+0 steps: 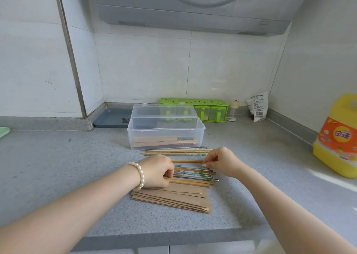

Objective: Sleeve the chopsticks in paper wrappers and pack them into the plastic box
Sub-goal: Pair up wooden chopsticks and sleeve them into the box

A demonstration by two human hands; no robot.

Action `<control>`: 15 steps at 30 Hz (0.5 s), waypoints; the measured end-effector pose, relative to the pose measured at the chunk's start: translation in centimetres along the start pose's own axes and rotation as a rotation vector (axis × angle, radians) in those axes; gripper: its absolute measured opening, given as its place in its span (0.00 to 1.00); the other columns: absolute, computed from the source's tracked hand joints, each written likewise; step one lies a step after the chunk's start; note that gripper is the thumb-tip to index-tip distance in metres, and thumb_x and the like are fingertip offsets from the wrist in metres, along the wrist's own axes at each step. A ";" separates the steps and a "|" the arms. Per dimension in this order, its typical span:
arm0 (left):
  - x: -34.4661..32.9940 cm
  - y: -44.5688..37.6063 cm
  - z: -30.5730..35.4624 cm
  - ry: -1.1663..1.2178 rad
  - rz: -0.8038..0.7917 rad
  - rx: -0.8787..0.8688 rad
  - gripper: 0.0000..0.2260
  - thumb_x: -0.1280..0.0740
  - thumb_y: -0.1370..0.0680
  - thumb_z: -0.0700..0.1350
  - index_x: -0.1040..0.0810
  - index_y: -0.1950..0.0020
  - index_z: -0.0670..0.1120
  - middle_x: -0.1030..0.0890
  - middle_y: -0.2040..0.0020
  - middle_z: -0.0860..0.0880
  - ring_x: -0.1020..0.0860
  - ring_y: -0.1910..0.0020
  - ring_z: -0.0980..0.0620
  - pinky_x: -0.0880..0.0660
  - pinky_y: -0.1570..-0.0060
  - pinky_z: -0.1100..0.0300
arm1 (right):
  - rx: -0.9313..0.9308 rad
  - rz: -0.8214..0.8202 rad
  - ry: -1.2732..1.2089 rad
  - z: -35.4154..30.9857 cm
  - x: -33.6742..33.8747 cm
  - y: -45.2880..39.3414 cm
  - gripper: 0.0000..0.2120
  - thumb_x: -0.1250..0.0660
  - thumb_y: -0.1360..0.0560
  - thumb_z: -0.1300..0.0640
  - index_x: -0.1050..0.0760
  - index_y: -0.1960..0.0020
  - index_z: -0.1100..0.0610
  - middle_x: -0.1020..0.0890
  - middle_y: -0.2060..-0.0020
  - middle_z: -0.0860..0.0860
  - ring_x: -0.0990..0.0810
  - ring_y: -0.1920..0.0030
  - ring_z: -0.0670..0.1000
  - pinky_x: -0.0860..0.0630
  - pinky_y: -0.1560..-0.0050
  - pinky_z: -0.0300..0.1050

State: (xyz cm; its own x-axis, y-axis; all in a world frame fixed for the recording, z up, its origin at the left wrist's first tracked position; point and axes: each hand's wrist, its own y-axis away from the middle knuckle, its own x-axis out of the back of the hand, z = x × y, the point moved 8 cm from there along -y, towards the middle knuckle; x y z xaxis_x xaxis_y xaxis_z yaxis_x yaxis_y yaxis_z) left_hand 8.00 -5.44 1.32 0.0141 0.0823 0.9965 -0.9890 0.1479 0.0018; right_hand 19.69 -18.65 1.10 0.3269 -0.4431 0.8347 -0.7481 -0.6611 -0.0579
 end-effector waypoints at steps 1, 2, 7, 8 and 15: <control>-0.1 -0.2 0.1 -0.030 -0.023 0.005 0.07 0.33 0.28 0.47 0.23 0.52 0.47 0.28 0.56 0.55 0.29 0.56 0.57 0.28 0.53 0.63 | 0.005 -0.031 0.012 -0.2 -0.2 0.0 0.02 0.27 0.30 0.56 0.18 0.58 0.55 0.21 0.64 0.46 0.23 0.61 0.46 0.25 0.59 0.38; -0.1 -0.3 0.2 -0.055 -0.044 0.012 0.07 0.33 0.29 0.47 0.24 0.53 0.48 0.27 0.55 0.55 0.29 0.55 0.56 0.27 0.53 0.62 | 0.012 -0.061 0.024 -0.3 -0.4 -0.1 0.02 0.27 0.30 0.57 0.19 0.59 0.54 0.22 0.65 0.46 0.24 0.63 0.45 0.26 0.61 0.36; -0.8 -1.1 0.4 -0.131 -0.136 0.063 0.08 0.32 0.31 0.48 0.29 0.56 0.50 0.28 0.57 0.53 0.29 0.56 0.53 0.27 0.58 0.58 | 0.047 -0.119 0.127 -0.5 -0.9 -0.3 0.03 0.29 0.28 0.58 0.23 0.58 0.52 0.25 0.66 0.43 0.27 0.65 0.42 0.31 0.65 0.31; -0.9 -1.2 0.4 -0.131 -0.140 0.068 0.08 0.33 0.32 0.48 0.30 0.57 0.50 0.28 0.57 0.53 0.29 0.57 0.53 0.28 0.60 0.58 | 0.053 -0.119 0.138 -0.4 -0.9 -0.3 0.03 0.30 0.27 0.58 0.23 0.58 0.52 0.25 0.66 0.43 0.28 0.64 0.43 0.31 0.65 0.31; -1.2 -1.3 0.1 -0.170 -0.128 0.053 0.06 0.38 0.29 0.47 0.34 0.60 0.48 0.30 0.59 0.52 0.30 0.61 0.50 0.33 0.64 0.58 | 0.071 -0.095 0.103 0.5 -0.5 0.2 0.04 0.27 0.31 0.60 0.21 0.59 0.53 0.25 0.63 0.46 0.27 0.63 0.45 0.28 0.60 0.37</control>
State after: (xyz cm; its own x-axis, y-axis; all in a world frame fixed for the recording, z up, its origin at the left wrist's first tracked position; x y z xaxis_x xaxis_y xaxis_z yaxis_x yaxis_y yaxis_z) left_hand 9.26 -5.80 0.15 0.1199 -0.1023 0.9875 -0.9871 0.0942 0.1296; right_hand 19.60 -18.86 0.37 0.3305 -0.3149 0.8897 -0.6726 -0.7399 -0.0121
